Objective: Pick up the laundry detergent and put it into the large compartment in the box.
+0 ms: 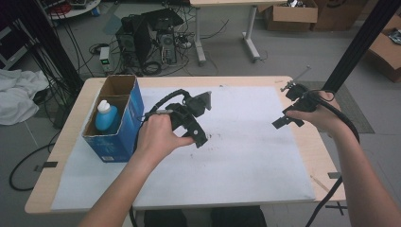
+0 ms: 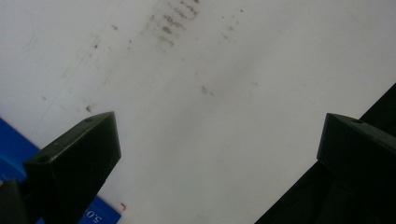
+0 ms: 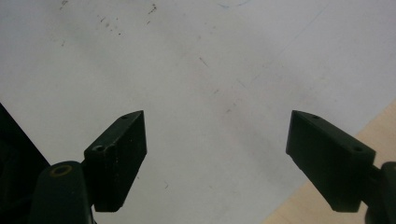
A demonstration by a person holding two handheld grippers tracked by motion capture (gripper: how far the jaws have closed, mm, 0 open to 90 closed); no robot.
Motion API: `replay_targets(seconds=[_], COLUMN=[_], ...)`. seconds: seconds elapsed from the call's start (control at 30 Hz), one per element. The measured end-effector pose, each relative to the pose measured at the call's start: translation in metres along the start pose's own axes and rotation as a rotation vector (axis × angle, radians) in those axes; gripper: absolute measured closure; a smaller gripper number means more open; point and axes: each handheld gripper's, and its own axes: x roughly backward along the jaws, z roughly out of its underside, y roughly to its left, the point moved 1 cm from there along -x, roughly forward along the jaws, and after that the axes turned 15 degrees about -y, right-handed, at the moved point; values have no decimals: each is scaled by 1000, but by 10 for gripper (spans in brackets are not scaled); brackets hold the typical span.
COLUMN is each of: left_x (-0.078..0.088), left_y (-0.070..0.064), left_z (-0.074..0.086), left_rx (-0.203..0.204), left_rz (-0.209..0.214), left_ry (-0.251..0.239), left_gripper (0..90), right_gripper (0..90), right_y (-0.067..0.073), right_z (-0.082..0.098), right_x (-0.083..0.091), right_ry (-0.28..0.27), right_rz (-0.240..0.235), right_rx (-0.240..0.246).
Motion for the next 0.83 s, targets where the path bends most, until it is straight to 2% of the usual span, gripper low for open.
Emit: replay_targets(seconds=[0.07, 0.1, 0.4, 0.83], left_x=[-3, -5, -9, -7], left_y=[-1, -1, -1, -1], left_z=[0, 0, -1, 0], left_rx=[-8, -6, -3, 4], left_rz=[-10, 2, 10, 15], left_ry=[10, 7, 12, 3], left_gripper=[1, 1, 1, 1], right_gripper=[204, 203, 200, 196], right_y=[1, 0, -3, -1], right_z=[-1, -1, 1, 2], right_x=[0, 0, 0, 1], right_ry=[1, 1, 2, -1], right_rz=[-1, 0, 4, 6], right_rx=[1, 2, -2, -2])
